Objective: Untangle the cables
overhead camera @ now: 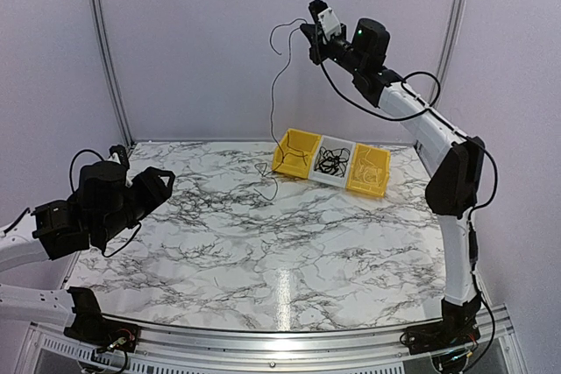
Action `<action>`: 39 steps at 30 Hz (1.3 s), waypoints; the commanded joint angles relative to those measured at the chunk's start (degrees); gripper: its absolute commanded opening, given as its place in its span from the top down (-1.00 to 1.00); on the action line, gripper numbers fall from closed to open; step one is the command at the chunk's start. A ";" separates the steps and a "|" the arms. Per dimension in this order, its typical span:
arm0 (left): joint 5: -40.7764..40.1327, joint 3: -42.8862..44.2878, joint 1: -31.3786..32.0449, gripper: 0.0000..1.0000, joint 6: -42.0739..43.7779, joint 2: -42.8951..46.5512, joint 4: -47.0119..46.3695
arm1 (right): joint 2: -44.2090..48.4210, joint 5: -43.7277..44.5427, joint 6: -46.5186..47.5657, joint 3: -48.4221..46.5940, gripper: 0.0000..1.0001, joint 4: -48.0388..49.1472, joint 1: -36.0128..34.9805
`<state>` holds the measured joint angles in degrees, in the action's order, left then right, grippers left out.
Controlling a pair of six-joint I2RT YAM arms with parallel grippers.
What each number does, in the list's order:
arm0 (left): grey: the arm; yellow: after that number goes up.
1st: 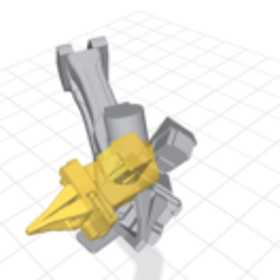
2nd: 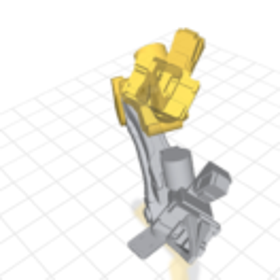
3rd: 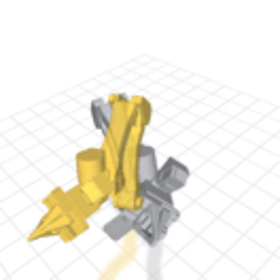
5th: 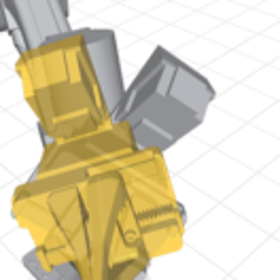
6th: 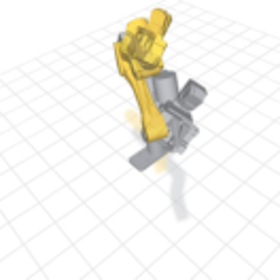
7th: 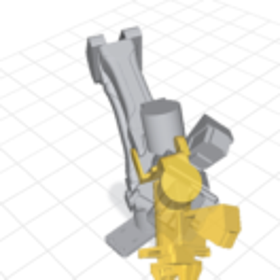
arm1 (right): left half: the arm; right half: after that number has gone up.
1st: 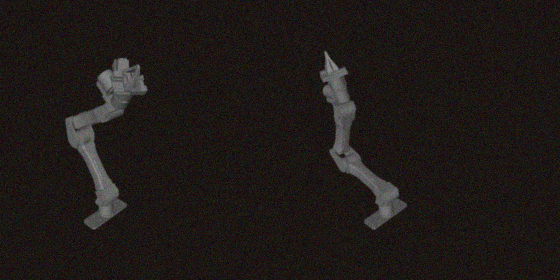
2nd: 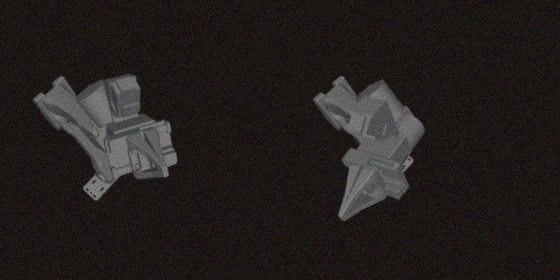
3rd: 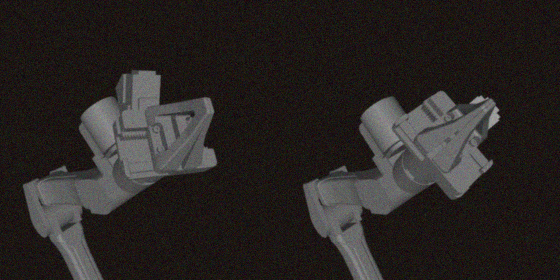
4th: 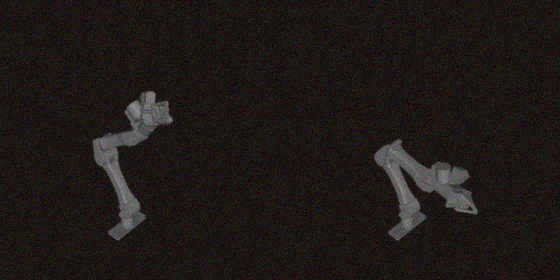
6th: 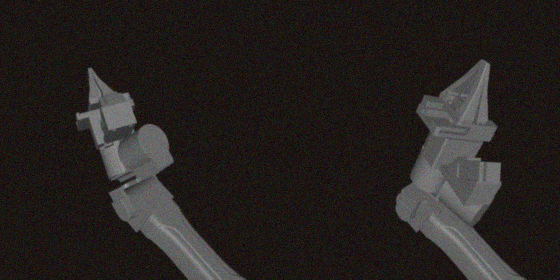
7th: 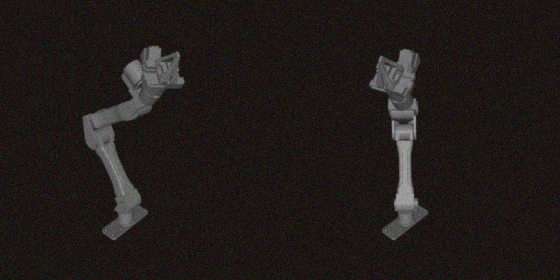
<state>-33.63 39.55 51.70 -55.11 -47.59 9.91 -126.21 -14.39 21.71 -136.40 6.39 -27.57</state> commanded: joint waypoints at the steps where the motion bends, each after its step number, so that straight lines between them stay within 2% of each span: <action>1: 0.71 1.69 -0.08 -0.34 -0.14 0.13 0.86 | -1.75 2.25 0.74 -3.98 1.00 3.80 1.44; 15: 1.98 1.60 -0.11 -0.32 -1.14 -0.94 0.72 | -4.22 3.83 1.62 -7.21 1.00 10.86 1.51; 24: 1.74 1.68 -0.06 -0.31 -1.49 -1.35 0.72 | -0.60 -0.63 2.35 -7.33 1.00 14.07 0.23; 32: 1.46 2.65 -0.11 -0.32 -0.80 -3.03 0.12 | 1.59 -0.60 0.61 -8.14 1.00 16.60 -0.33; 35: 1.55 3.06 -0.10 -0.32 -0.44 -3.75 -0.11 | 3.64 -1.81 0.56 -6.75 1.00 15.65 -1.60; 39: 1.80 3.03 -0.09 -0.32 0.10 -4.41 -0.82 | 6.87 -4.33 0.76 -0.07 1.00 12.97 -3.91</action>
<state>-31.92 40.66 51.68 -56.21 -51.44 9.69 -124.88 -15.88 23.35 -140.11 20.08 -28.51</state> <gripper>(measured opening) 0.657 0.025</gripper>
